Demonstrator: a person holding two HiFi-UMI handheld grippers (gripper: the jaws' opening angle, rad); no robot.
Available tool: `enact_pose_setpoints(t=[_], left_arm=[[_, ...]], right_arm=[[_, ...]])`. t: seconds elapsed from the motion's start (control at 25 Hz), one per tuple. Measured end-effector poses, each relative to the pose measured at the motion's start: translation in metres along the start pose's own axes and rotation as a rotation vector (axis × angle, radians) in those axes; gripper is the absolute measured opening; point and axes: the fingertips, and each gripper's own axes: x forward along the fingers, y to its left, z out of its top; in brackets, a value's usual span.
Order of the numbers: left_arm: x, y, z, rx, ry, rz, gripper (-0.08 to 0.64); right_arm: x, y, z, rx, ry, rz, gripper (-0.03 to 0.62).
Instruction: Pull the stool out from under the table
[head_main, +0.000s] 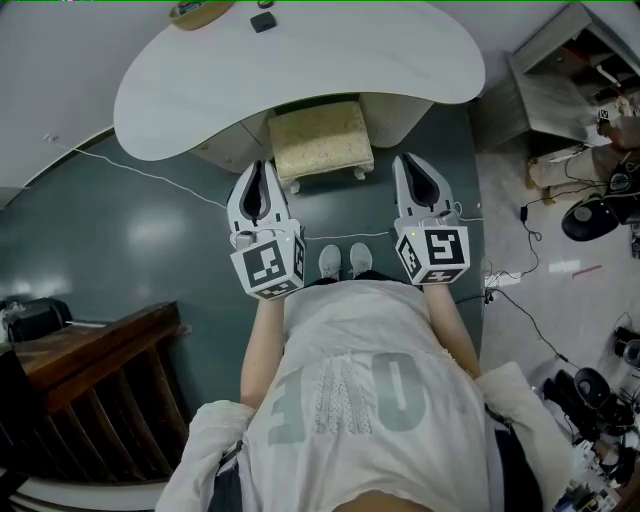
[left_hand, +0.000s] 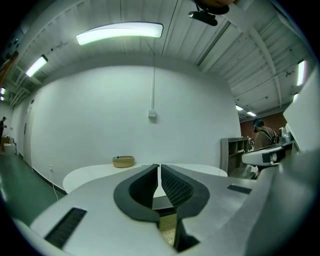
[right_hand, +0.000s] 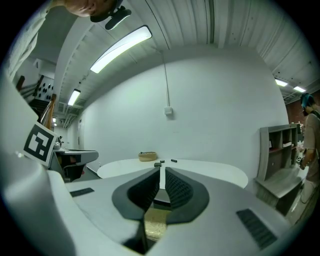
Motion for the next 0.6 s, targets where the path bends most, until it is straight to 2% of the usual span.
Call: enact_pose_setpoints(t=[0.08, 0.12, 0.16, 0.2, 0.32, 0.6], left_arm=[[0.006, 0.001, -0.002, -0.001, 0.012, 0.001, 0.037], [0.009, 0.001, -0.004, -0.001, 0.022, -0.003, 0.082], [0.014, -0.001, -0.008, 0.006, 0.037, -0.011, 0.248], [0.018, -0.003, -0.013, 0.018, 0.059, -0.022, 0.322], [0.023, -0.007, -0.024, 0.04, 0.106, -0.039, 0.345], [0.026, -0.011, -0.041, -0.025, 0.143, -0.043, 0.345]], right_arm=[[0.006, 0.001, -0.004, 0.023, 0.02, 0.027, 0.04], [0.009, 0.001, -0.008, 0.036, 0.041, 0.04, 0.093], [0.013, 0.002, -0.014, 0.045, 0.069, 0.052, 0.251], [0.017, 0.003, -0.02, 0.05, 0.1, 0.062, 0.315], [0.023, 0.01, -0.03, 0.057, 0.145, 0.091, 0.345], [0.029, 0.015, -0.033, 0.032, 0.155, 0.116, 0.345]])
